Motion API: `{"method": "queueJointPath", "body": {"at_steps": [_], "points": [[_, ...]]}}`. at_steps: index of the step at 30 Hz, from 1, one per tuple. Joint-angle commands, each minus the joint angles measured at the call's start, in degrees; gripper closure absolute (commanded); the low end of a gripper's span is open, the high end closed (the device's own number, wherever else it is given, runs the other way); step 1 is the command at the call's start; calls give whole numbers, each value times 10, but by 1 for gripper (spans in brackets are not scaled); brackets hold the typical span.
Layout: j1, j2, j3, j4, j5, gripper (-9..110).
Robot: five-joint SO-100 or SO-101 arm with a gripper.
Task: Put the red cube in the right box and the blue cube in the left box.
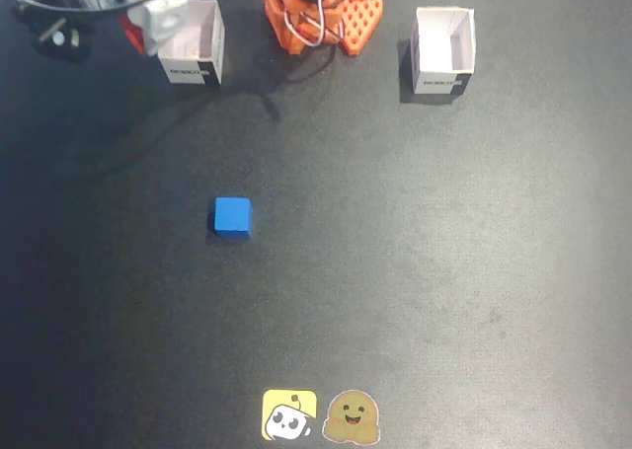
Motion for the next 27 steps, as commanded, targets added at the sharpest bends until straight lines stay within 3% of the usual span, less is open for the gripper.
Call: {"method": "queueJointPath", "body": {"at_steps": [1,18,27], "points": [[25,22,-6,8,9,87],[52,102,72,41,129,87],[62,123,99,42,134,87]]}}
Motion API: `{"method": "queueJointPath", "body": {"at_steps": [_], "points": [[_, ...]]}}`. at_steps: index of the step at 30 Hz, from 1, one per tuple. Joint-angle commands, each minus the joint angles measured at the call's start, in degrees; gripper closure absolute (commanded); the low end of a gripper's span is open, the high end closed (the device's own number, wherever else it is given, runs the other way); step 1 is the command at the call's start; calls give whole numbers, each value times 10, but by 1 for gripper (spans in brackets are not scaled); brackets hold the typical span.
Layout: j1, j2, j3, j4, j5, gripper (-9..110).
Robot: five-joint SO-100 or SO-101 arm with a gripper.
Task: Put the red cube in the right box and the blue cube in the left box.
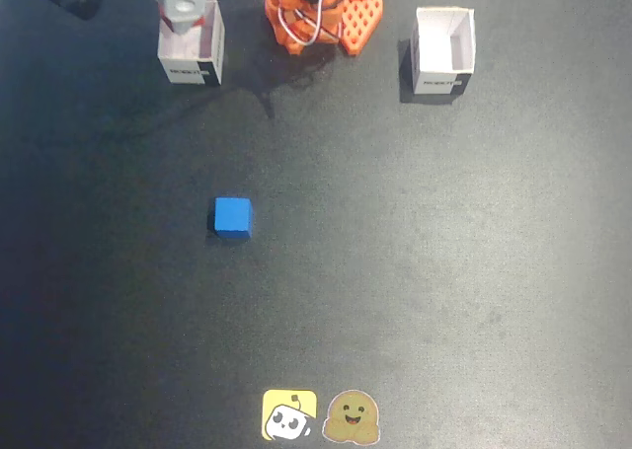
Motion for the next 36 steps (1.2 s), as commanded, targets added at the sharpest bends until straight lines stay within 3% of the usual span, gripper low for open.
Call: {"method": "queueJointPath", "body": {"at_steps": [1,12,21,36], "points": [[11,14,-5,2,1,87],[11,14,-11,-4,-21,80],[14,11,2,-50,-69,98],[-189,40,-8,-72,-159,101]]}}
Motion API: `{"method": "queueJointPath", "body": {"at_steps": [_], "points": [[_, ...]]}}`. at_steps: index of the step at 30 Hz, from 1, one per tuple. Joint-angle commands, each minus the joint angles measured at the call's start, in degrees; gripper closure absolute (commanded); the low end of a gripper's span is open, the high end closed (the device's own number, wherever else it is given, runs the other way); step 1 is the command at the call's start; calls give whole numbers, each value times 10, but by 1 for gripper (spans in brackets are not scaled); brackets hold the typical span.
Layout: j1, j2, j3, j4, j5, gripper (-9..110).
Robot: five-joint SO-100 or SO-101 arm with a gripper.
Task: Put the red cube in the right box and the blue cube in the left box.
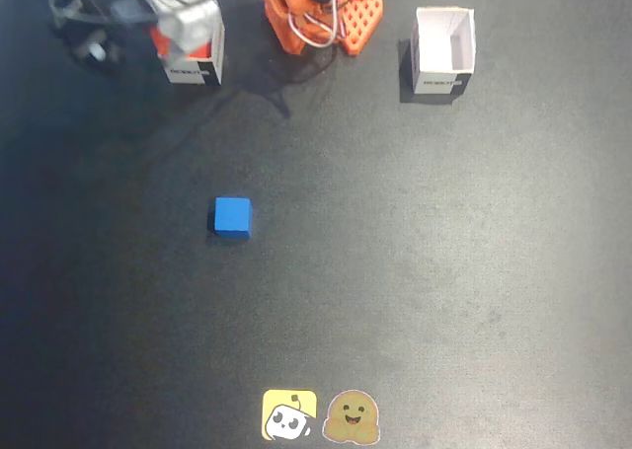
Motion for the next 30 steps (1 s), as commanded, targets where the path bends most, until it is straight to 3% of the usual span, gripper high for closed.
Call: {"method": "queueJointPath", "body": {"at_steps": [1,13,30], "points": [[-65,41,-12,19,-11,101],[-316,220,54,75,138,101],[-478,217,73,69,156,101]]}}
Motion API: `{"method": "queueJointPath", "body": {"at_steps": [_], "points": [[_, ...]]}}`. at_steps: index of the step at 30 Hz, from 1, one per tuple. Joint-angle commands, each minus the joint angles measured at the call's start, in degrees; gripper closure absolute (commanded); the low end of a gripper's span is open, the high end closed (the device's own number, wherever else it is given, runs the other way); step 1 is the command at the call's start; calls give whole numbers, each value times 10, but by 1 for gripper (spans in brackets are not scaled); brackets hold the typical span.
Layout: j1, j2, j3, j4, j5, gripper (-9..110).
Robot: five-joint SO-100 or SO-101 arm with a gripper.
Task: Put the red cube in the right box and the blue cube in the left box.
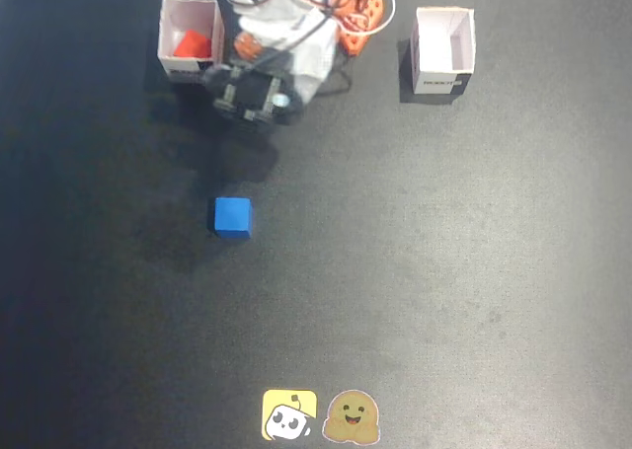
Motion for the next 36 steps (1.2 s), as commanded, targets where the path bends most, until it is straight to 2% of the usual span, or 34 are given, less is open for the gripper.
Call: {"method": "queueJointPath", "body": {"at_steps": [1,12,25,30,36], "points": [[-10,3,-8,1,11,101],[38,-15,-16,-6,-11,101],[120,-200,-76,-140,-90,101],[121,-262,-94,-197,-93,98],[120,-351,-152,-213,-102,92]]}}
